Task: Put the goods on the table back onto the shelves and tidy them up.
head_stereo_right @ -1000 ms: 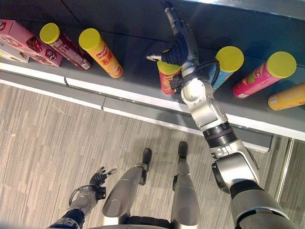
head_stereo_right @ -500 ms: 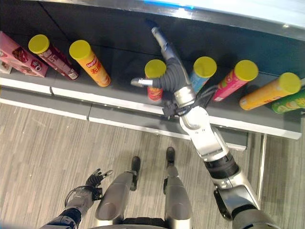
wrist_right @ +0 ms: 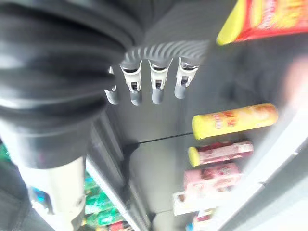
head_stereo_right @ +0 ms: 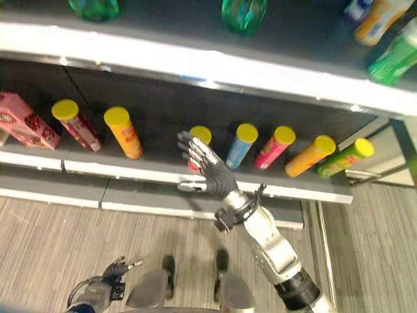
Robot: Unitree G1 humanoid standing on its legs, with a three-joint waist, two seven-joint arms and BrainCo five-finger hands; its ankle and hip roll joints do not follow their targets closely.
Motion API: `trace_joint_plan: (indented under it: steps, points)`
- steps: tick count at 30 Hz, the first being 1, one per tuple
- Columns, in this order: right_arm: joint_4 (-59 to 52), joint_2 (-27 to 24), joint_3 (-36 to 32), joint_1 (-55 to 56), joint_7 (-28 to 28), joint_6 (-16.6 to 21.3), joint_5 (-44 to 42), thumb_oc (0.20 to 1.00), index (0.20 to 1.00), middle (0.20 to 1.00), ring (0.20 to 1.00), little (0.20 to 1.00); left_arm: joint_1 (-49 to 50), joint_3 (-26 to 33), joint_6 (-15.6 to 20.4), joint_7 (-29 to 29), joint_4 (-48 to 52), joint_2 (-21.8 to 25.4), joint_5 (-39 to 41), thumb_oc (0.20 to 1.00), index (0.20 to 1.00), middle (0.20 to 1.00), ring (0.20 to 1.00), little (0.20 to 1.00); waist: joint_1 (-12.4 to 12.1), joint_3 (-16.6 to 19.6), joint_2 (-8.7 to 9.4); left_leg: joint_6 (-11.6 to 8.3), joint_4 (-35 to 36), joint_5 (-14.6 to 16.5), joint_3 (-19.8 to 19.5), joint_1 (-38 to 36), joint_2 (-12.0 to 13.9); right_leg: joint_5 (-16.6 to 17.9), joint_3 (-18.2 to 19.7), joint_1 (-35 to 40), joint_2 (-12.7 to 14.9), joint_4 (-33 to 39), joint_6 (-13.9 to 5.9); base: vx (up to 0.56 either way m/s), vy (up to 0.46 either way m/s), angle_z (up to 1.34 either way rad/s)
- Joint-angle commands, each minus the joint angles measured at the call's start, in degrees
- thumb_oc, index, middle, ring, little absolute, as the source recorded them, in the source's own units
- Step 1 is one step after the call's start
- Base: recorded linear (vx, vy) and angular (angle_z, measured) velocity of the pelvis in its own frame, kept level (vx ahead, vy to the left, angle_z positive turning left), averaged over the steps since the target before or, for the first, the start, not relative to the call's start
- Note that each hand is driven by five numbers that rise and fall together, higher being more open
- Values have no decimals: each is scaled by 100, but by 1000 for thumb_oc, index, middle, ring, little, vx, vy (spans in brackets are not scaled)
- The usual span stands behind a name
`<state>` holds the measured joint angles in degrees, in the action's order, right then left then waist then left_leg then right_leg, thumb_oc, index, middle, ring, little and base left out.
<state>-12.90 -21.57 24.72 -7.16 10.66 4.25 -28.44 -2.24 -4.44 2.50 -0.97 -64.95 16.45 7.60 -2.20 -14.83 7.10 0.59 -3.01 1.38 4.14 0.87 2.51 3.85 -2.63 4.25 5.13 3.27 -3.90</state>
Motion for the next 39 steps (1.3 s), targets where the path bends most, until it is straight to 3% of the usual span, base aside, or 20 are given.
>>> trace_joint_plan:
  steps: [1,5,6,10,13,15,16,17,20,23,27,29,30,33,36,39]
  points:
    - [-143,22,2,-116,264,182,-318,1000,1000,1000,1000,1000,-81,-23,70,122,-206,-60,-173,1000,1000,1000,1000,1000,-154,256,-41,-286,801,-6,-125,-116,-257,-72,-101,-58,-328,157,350,0,-119,-32]
    - [-158,107,-131,207,396,167,-602,1000,1000,1000,1000,1000,1,46,106,171,-310,-161,-157,1000,1000,1000,1000,1000,-85,347,-130,-285,801,-97,-101,-149,-130,-128,-53,-145,-469,173,379,-37,-165,-7]
    - [-107,23,-177,261,429,171,-648,1000,1000,1000,1000,1000,62,63,89,205,-254,-238,-174,1000,1000,1000,1000,1000,-111,307,-161,-289,801,-277,-139,-271,-102,-151,-21,-125,-530,173,375,-29,-113,5]
    - [189,-232,-220,322,530,161,-563,1000,1000,1000,1000,1000,138,354,81,263,-169,-316,-43,1000,1000,1000,1000,1000,-191,156,-183,-340,277,-207,-330,-155,-46,-89,13,-67,-436,173,374,-90,-74,18]
    - [506,-306,-363,518,676,157,-459,1000,1000,1000,1000,1000,235,445,84,310,-151,-296,-48,1000,1000,1000,1000,1000,-78,469,-170,-162,788,-243,-310,-283,656,-110,132,-192,-284,173,354,21,60,-2]
    - [600,-315,-381,553,696,148,-397,1000,1000,1000,1000,1000,225,447,70,326,-169,-307,-81,1000,1000,1000,1000,1000,-35,539,-171,-143,801,-259,-323,-229,809,-96,148,-240,-234,173,342,7,148,-12]
    - [828,-354,-366,531,700,133,-245,1000,1000,1000,1000,1000,150,413,36,365,-196,-371,-153,1000,1000,1000,1000,1000,63,604,-215,-173,801,-326,-300,-165,1187,-92,155,-269,-87,173,302,13,287,-7]
    - [927,-324,-391,572,717,103,-210,1000,1000,1000,1000,1000,146,395,26,379,-203,-388,-223,1000,1000,1000,1000,1000,120,661,-266,-211,801,-350,-300,-152,1352,-70,163,-270,0,173,295,16,283,1]
    - [1137,-194,-484,617,711,-5,15,1000,1000,1000,1000,1000,139,377,4,397,-196,-411,-378,1000,1000,1000,1000,1000,203,838,-437,-367,801,-404,-432,-102,1608,-36,247,-274,193,173,330,75,413,13]
    - [1368,4,-684,671,702,-82,215,1000,1000,1000,1000,1000,34,266,22,336,-325,-419,-450,1000,1000,1000,1000,1000,313,1004,-593,-507,801,-303,-239,-208,1493,88,146,-275,571,173,395,106,423,1]
    - [1287,387,-973,675,626,-132,334,1000,1000,1000,1000,1000,-149,306,70,201,-361,-235,-383,1000,1000,1000,1000,1000,264,884,-606,-501,801,3,-334,-439,833,249,165,-404,1143,12,467,33,457,1]
    - [1396,362,-1039,654,573,-122,430,1000,1000,1000,1000,1000,-172,329,76,178,-350,-192,-362,1000,1000,1000,1000,1000,270,790,-658,-463,801,15,-400,-433,747,340,345,-620,1210,-213,456,-81,300,-7]
    - [1451,438,-1151,626,521,-113,514,1000,1000,1000,1000,1000,-112,340,86,150,-282,-187,-289,1000,1000,1000,1000,1000,341,651,-746,-419,801,51,-448,-385,662,329,620,-980,984,-527,419,-143,275,-13]
    - [1886,268,-1131,739,345,78,774,1000,1000,1000,1000,1000,71,307,-30,117,-323,-85,-349,1000,1000,1000,1000,1000,515,408,-684,-268,801,148,-520,-404,419,145,537,-1222,192,-228,306,-56,152,-34]
    - [1477,396,-1158,662,362,11,780,1000,1000,1000,1000,1000,-34,443,58,47,-220,-138,-227,1000,1000,1000,1000,1000,483,349,-514,-303,801,173,-611,-309,412,205,683,-1216,186,-51,315,-15,-48,13]
    - [1608,340,-1274,636,316,-5,784,1000,1000,1000,1000,1000,-69,524,65,51,-237,-301,-211,1000,1000,1000,1000,1000,422,358,-455,-285,801,168,-556,-293,484,184,438,-1140,236,118,302,46,-75,37]
